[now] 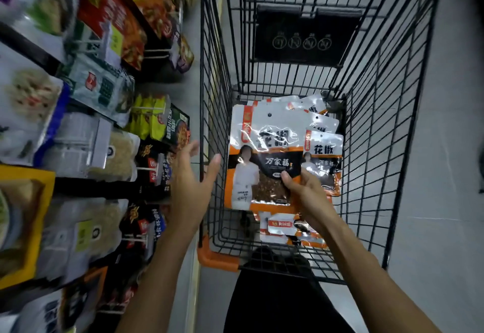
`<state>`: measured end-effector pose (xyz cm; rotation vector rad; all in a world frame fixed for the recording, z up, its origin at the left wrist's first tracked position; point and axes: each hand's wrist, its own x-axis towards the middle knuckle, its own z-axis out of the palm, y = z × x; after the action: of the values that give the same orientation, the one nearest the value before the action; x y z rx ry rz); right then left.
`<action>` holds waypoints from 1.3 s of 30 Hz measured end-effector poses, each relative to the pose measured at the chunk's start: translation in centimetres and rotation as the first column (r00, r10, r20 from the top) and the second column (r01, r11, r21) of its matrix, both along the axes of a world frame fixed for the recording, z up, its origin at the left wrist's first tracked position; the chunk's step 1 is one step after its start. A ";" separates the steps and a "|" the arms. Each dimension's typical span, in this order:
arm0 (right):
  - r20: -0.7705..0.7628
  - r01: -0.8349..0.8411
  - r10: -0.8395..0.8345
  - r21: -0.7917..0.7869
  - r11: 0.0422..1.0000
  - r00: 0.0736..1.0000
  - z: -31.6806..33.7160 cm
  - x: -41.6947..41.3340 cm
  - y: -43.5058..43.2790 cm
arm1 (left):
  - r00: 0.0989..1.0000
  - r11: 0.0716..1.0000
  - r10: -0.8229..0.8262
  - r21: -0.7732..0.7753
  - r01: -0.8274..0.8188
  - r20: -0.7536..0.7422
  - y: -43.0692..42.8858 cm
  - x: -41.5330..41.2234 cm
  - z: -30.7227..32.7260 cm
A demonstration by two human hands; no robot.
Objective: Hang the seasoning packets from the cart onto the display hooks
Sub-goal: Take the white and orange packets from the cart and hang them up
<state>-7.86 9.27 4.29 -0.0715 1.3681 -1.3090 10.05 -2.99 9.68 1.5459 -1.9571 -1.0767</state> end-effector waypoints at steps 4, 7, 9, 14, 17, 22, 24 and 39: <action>0.054 -0.109 0.120 -0.169 0.980 0.991 4.8 0.5 -1.8 | 0.947 0.899 0.027 0.422 0.117 -0.320 -1.2 -1.8 3.2; 0.019 -0.156 0.163 -0.192 0.969 0.986 5.9 1.5 -3.5 | 0.914 0.888 0.082 0.445 0.113 -0.397 -1.9 -1.4 4.0; -0.028 -0.182 0.180 -0.184 0.966 0.983 5.0 1.7 -4.2 | 0.903 0.890 0.145 0.451 0.059 -0.404 -2.5 -0.6 3.8; -0.302 -0.086 0.123 0.134 0.987 0.945 -2.4 -0.2 -3.2 | 0.892 0.876 0.269 0.477 -0.070 -0.363 -4.8 2.8 2.5; -0.432 -0.055 0.226 0.374 0.926 0.873 -7.9 -1.3 -1.7 | 0.879 0.886 0.318 0.441 -0.142 -0.356 -6.0 4.6 1.5; -0.495 -0.134 0.389 0.473 0.871 0.777 -13.7 -0.8 -1.5 | 0.870 0.888 0.355 0.413 -0.201 -0.342 -6.9 5.8 0.2; -0.482 -0.176 0.452 0.513 0.840 0.751 -15.1 -0.2 -1.8 | 0.862 0.890 0.376 0.392 -0.234 -0.340 -6.9 5.8 -0.3; -0.504 0.081 0.465 0.737 0.671 0.728 -17.3 2.4 -1.9 | 0.865 0.906 0.334 0.380 -0.187 -0.373 -5.2 4.9 -1.0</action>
<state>-5.50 7.36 -12.96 -0.1601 2.3545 -0.4325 15.00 -8.21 8.64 1.5158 -1.2697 -1.5287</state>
